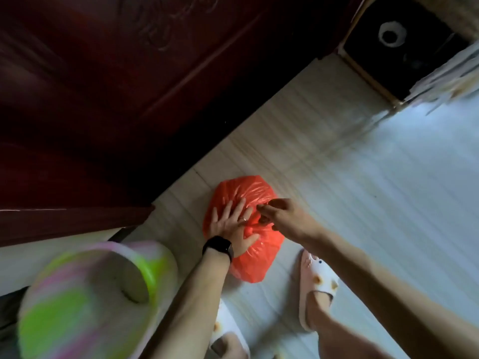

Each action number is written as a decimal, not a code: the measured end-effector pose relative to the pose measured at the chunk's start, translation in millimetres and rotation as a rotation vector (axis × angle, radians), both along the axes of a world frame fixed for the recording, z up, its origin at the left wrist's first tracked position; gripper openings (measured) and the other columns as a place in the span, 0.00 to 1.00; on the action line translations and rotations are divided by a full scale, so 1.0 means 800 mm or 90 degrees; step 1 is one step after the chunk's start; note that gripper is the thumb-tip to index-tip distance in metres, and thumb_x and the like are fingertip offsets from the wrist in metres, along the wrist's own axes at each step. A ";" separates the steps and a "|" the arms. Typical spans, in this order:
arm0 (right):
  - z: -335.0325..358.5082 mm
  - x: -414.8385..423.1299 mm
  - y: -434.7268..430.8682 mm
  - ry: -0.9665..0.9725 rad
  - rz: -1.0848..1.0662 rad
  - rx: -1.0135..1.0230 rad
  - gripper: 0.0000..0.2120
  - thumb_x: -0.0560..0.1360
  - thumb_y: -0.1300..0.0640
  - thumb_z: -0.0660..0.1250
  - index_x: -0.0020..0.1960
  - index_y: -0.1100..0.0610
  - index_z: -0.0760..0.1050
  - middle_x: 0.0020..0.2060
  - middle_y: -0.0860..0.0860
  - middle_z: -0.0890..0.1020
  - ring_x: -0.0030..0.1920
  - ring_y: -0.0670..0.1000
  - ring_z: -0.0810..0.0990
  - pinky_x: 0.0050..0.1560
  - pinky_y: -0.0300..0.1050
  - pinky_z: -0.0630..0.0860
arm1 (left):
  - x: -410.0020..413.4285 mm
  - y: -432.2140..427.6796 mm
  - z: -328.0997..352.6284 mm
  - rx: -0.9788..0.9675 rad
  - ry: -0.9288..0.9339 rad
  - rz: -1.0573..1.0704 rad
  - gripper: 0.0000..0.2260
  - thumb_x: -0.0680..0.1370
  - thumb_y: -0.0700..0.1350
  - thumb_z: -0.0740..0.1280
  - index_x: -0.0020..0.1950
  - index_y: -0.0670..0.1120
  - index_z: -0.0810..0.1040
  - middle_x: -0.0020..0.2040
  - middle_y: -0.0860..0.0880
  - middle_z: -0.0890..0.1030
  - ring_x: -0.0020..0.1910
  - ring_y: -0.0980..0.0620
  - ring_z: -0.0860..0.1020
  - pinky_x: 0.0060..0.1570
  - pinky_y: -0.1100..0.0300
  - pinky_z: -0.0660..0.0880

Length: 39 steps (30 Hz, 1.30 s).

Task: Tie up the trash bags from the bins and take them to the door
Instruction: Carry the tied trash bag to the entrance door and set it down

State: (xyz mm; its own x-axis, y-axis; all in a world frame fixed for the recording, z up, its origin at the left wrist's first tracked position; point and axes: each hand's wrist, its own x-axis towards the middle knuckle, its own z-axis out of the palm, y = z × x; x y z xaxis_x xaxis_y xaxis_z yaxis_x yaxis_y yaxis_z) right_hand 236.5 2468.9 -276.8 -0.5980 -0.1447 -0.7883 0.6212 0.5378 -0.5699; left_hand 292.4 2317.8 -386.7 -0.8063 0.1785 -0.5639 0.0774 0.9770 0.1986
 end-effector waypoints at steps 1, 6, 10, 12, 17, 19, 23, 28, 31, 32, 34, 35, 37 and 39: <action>0.025 0.006 0.004 -0.040 -0.025 -0.013 0.13 0.79 0.52 0.65 0.44 0.59 0.82 0.43 0.53 0.87 0.43 0.51 0.83 0.51 0.50 0.79 | -0.001 0.005 0.034 -0.010 -0.050 0.010 0.33 0.75 0.61 0.63 0.77 0.56 0.60 0.81 0.52 0.53 0.77 0.45 0.59 0.72 0.40 0.59; 0.108 0.032 0.030 -0.088 0.035 0.094 0.17 0.77 0.49 0.62 0.55 0.60 0.82 0.51 0.56 0.84 0.52 0.56 0.81 0.51 0.47 0.77 | -0.009 0.010 0.203 -0.019 -0.138 0.016 0.31 0.77 0.52 0.63 0.78 0.55 0.54 0.72 0.47 0.66 0.69 0.42 0.69 0.65 0.46 0.68; 0.248 0.041 0.083 -0.139 -0.084 0.115 0.16 0.77 0.47 0.64 0.50 0.61 0.79 0.39 0.56 0.77 0.38 0.55 0.75 0.30 0.40 0.70 | -0.044 0.028 0.382 -0.030 -0.095 -0.065 0.26 0.79 0.50 0.59 0.77 0.53 0.58 0.69 0.46 0.72 0.68 0.43 0.70 0.65 0.48 0.67; 0.346 0.040 0.116 -0.143 -0.178 0.103 0.09 0.77 0.53 0.66 0.44 0.59 0.76 0.36 0.56 0.73 0.36 0.53 0.71 0.29 0.38 0.66 | -0.069 0.047 0.478 -0.024 -0.045 -0.109 0.23 0.79 0.49 0.57 0.75 0.52 0.63 0.68 0.47 0.74 0.68 0.44 0.71 0.66 0.49 0.66; 0.534 0.041 0.235 -0.060 -0.308 0.092 0.17 0.78 0.55 0.67 0.32 0.59 0.73 0.31 0.57 0.75 0.28 0.51 0.74 0.29 0.37 0.70 | -0.128 0.137 0.685 0.028 0.079 -0.170 0.23 0.79 0.51 0.58 0.75 0.53 0.64 0.66 0.48 0.76 0.66 0.45 0.73 0.65 0.51 0.67; 0.619 0.061 0.299 -0.015 -0.403 0.078 0.15 0.77 0.55 0.68 0.34 0.61 0.76 0.33 0.60 0.79 0.34 0.55 0.78 0.39 0.46 0.77 | -0.144 0.194 0.767 0.053 0.115 -0.212 0.22 0.79 0.51 0.59 0.74 0.53 0.66 0.65 0.48 0.77 0.65 0.45 0.74 0.63 0.52 0.68; 0.759 0.102 0.417 0.116 -0.526 0.072 0.15 0.77 0.54 0.69 0.38 0.64 0.80 0.34 0.61 0.84 0.34 0.53 0.81 0.43 0.48 0.81 | -0.171 0.329 0.897 0.150 0.207 -0.288 0.16 0.78 0.51 0.61 0.66 0.53 0.75 0.60 0.49 0.81 0.61 0.46 0.77 0.60 0.54 0.70; 0.887 0.153 0.550 0.321 -0.678 0.088 0.18 0.79 0.51 0.67 0.37 0.64 0.79 0.30 0.58 0.80 0.31 0.53 0.78 0.41 0.48 0.77 | -0.169 0.507 1.028 0.272 0.280 -0.399 0.14 0.79 0.47 0.63 0.62 0.47 0.80 0.61 0.50 0.81 0.60 0.49 0.77 0.56 0.62 0.65; 0.933 0.168 0.617 0.419 -0.731 0.086 0.18 0.79 0.52 0.67 0.35 0.63 0.77 0.29 0.57 0.78 0.32 0.53 0.76 0.39 0.48 0.75 | -0.169 0.597 1.069 0.287 0.328 -0.473 0.14 0.80 0.49 0.62 0.64 0.52 0.78 0.62 0.52 0.80 0.60 0.50 0.77 0.57 0.60 0.68; 0.944 0.170 0.635 0.442 -0.744 0.070 0.17 0.79 0.53 0.67 0.35 0.63 0.76 0.28 0.57 0.77 0.31 0.53 0.75 0.38 0.47 0.74 | -0.170 0.619 1.076 0.278 0.351 -0.499 0.14 0.80 0.51 0.62 0.65 0.54 0.77 0.61 0.53 0.80 0.59 0.51 0.77 0.57 0.57 0.70; 0.964 0.171 0.684 0.488 -0.778 0.052 0.16 0.78 0.54 0.68 0.35 0.61 0.75 0.28 0.54 0.76 0.31 0.52 0.74 0.38 0.46 0.73 | -0.172 0.674 1.090 0.260 0.391 -0.547 0.15 0.80 0.52 0.61 0.65 0.56 0.77 0.59 0.53 0.81 0.58 0.50 0.77 0.55 0.55 0.73; 0.970 0.171 0.714 0.505 -0.796 0.053 0.15 0.78 0.54 0.68 0.35 0.60 0.75 0.28 0.52 0.75 0.31 0.52 0.74 0.38 0.47 0.73 | -0.174 0.705 1.095 0.256 0.399 -0.564 0.15 0.80 0.53 0.61 0.65 0.57 0.76 0.59 0.53 0.81 0.58 0.50 0.77 0.55 0.54 0.73; 0.974 0.169 0.764 0.527 -0.823 0.069 0.16 0.78 0.53 0.68 0.33 0.57 0.75 0.27 0.50 0.75 0.31 0.51 0.74 0.39 0.49 0.73 | -0.181 0.755 1.096 0.251 0.403 -0.592 0.15 0.79 0.54 0.60 0.65 0.57 0.76 0.58 0.53 0.81 0.58 0.49 0.77 0.57 0.53 0.73; 0.974 0.166 0.807 0.535 -0.848 0.102 0.16 0.77 0.51 0.69 0.32 0.56 0.74 0.27 0.50 0.75 0.31 0.52 0.73 0.39 0.50 0.72 | -0.192 0.798 1.093 0.243 0.408 -0.613 0.15 0.79 0.55 0.60 0.65 0.59 0.75 0.59 0.54 0.80 0.59 0.49 0.77 0.59 0.53 0.72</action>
State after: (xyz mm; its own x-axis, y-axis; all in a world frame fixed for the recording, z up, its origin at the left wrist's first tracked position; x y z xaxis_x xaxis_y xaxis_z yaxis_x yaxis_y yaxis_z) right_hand 369.4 3114.4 502.8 -0.4790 0.8674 -0.1350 0.2273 -0.0259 -0.9735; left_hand 139.1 2955.9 487.9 -0.3655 0.9246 0.1071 0.9279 0.3528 0.1207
